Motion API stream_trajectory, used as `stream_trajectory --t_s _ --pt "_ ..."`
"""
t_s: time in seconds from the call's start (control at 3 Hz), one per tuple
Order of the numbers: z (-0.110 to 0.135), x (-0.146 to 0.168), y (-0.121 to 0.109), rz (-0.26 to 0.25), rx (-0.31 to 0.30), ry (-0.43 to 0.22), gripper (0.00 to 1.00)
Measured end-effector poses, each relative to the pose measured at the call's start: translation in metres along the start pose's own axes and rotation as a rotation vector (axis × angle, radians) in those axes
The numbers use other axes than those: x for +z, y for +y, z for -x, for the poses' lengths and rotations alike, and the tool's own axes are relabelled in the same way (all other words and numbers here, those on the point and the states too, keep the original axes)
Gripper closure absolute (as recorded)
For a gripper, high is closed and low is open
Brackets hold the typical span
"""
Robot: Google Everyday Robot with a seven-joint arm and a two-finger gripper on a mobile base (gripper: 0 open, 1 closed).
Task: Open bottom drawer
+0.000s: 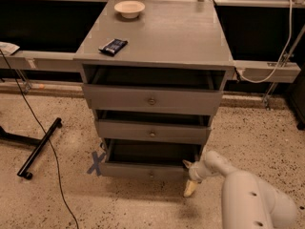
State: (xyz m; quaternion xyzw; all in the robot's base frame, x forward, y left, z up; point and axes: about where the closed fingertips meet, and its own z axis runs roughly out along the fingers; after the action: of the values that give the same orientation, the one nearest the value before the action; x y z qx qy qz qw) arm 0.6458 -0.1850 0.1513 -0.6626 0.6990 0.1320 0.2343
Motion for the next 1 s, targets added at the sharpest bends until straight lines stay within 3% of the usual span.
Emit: stream_trajectory --t_s 0.33,0.67,1.0 --pt "-0.034 -0.035 0.066 0.037 0.063 -0.007 0.0" --pt "-0.044 -0.045 0.097 0.066 0.088 -0.008 0.0" --pt "-0.042 -0.049 0.099 0.062 0.084 -0.014 0.0"
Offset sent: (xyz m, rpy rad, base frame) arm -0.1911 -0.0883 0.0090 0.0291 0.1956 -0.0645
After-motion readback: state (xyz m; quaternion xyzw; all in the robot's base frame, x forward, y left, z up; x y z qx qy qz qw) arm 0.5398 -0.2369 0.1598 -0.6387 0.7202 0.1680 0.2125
